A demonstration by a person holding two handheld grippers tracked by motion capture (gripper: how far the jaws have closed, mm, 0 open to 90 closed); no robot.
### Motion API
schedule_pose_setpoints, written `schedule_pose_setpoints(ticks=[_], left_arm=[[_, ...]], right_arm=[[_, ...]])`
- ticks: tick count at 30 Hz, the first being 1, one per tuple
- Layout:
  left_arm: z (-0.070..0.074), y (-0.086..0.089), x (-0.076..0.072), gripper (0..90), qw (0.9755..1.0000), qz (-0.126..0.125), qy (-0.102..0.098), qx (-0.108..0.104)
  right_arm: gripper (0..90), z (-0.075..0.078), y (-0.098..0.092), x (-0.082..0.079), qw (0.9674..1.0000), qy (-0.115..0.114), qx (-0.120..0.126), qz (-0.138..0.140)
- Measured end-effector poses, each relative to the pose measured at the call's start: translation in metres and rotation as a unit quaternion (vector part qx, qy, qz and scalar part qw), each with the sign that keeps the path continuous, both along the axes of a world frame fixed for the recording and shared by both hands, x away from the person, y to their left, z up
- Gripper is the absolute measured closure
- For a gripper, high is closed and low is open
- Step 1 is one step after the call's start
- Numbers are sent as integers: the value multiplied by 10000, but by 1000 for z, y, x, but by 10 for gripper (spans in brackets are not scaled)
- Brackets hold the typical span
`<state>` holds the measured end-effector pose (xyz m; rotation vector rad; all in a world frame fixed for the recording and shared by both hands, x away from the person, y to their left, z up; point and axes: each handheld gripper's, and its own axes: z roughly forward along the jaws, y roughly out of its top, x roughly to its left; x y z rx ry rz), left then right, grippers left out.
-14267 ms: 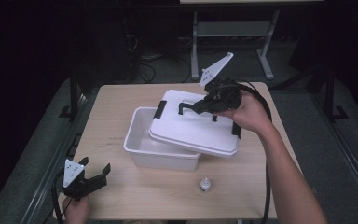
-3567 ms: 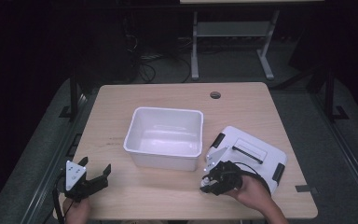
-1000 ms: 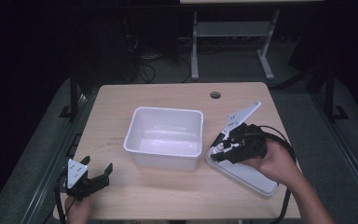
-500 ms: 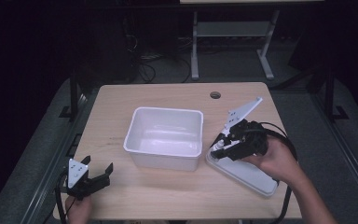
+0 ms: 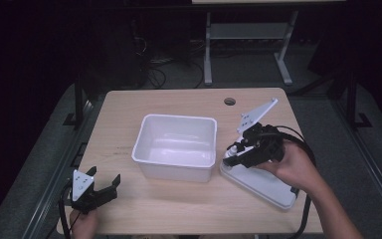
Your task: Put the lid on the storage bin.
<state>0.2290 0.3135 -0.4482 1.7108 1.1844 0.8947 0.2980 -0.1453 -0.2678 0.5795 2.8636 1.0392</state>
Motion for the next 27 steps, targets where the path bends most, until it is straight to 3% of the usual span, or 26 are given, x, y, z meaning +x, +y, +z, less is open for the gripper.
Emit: schedule_pose_setpoints(ticks=[9,27], left_arm=[[0,1,0,130,10000,5,4,11],[0,1,0,130,10000,9,4,-20]], right_arm=[[597,5,7,7,9999,-4,87,58],[597,18,30,17,9997,-42,-63,214]])
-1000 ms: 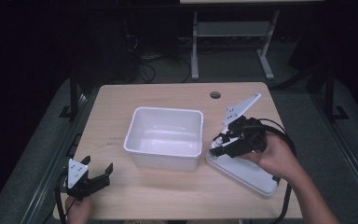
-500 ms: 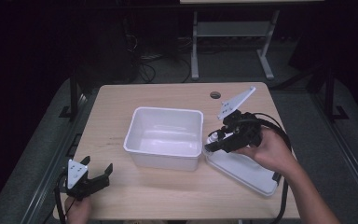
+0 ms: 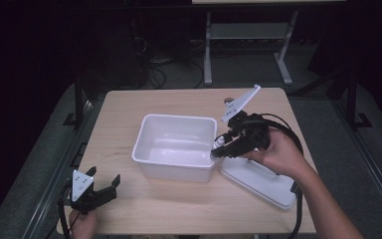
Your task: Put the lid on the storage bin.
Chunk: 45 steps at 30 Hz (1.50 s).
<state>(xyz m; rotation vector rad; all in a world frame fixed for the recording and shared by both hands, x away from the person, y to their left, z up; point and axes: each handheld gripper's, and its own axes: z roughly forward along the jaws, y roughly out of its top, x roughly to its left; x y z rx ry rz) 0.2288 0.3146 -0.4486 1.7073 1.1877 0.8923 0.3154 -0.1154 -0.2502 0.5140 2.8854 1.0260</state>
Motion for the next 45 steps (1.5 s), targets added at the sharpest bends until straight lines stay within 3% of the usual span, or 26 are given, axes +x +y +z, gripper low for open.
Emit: schedule_pose_setpoints(ticks=[24,45], left_arm=[[1,2,-2,130,10000,36,-25,-3],[1,1,-2,130,10000,29,-20,12]], right_arm=[[597,2,27,21,9998,-32,27,187],[597,0,38,32,9997,12,27,231]])
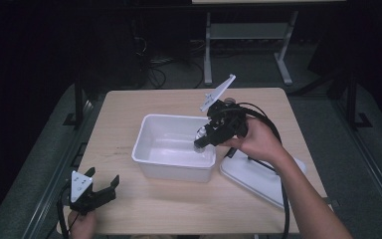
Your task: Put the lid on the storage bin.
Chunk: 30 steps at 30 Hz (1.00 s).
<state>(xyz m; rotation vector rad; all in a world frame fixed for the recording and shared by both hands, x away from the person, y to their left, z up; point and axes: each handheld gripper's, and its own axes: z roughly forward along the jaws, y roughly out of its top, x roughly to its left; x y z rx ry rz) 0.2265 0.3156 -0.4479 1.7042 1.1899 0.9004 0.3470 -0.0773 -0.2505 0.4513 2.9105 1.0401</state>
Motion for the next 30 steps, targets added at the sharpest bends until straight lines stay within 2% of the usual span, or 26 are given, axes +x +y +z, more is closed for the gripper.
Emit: schedule_pose_setpoints(ticks=[30], left_arm=[[0,0,-1,130,10000,-23,-4,3]], right_arm=[[597,-13,25,14,9998,81,-42,170]])
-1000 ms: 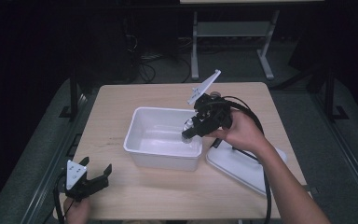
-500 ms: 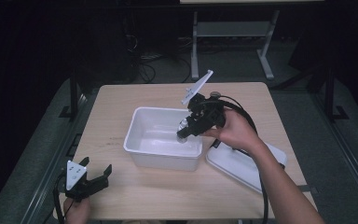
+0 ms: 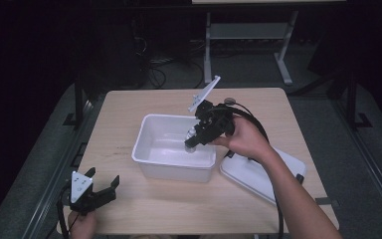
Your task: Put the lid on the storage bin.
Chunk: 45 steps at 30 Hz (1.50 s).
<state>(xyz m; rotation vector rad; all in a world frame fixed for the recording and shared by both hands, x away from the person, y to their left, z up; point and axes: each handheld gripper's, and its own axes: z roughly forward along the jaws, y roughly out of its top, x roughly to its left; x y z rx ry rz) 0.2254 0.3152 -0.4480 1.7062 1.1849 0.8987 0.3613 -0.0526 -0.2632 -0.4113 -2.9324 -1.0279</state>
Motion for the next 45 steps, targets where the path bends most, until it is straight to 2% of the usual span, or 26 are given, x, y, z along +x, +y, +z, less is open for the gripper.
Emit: schedule_pose_setpoints(ticks=[16,24,45], left_arm=[[0,2,-1,130,10000,9,-6,5],[0,2,-2,130,10000,13,-6,-24],[0,2,-2,130,10000,11,-25,-17]], right_arm=[[597,-11,10,10,9999,44,-117,-8],[597,-21,12,13,9999,132,-57,-9],[596,-43,16,20,9995,293,-84,-62]])
